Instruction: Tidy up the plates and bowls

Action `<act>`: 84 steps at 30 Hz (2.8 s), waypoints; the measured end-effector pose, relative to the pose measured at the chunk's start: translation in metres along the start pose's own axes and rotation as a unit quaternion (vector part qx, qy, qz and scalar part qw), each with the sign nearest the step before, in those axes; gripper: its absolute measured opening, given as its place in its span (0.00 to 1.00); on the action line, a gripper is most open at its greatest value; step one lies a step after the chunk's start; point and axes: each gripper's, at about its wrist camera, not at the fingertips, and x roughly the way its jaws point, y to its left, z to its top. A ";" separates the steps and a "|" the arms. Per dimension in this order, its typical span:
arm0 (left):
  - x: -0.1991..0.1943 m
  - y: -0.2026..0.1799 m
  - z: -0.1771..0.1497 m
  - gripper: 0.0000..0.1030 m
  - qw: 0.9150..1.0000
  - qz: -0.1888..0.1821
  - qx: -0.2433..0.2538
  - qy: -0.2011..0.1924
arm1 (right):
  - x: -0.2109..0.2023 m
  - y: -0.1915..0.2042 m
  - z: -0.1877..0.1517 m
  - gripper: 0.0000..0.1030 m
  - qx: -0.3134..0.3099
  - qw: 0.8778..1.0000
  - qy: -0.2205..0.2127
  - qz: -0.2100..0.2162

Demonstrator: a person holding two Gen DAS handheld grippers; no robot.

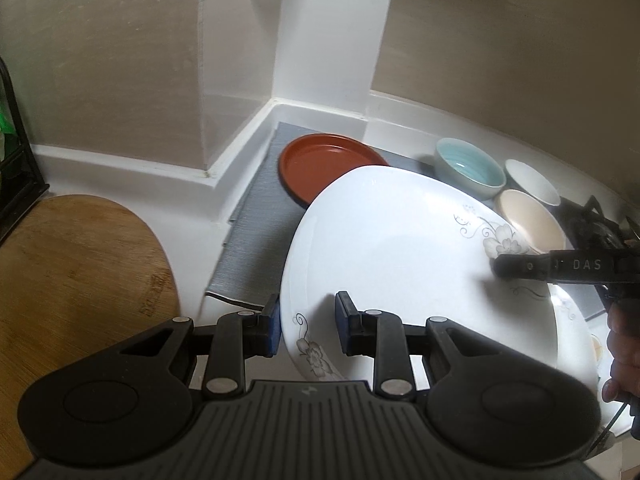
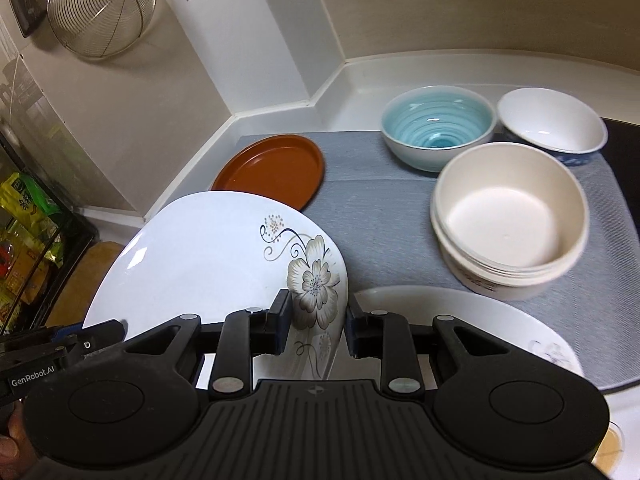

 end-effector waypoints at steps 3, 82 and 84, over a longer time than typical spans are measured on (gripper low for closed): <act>-0.003 -0.011 -0.002 0.30 1.000 -0.004 0.005 0.001 | -0.011 -0.008 -0.004 0.28 0.005 1.000 -0.003 -0.005; 0.013 -0.123 -0.046 0.31 0.999 -0.019 0.023 0.043 | -0.081 -0.089 -0.063 0.28 0.035 0.994 0.005 -0.105; 0.013 -0.124 -0.046 0.31 0.999 -0.018 0.024 0.044 | -0.081 -0.089 -0.064 0.28 0.036 0.994 0.006 -0.106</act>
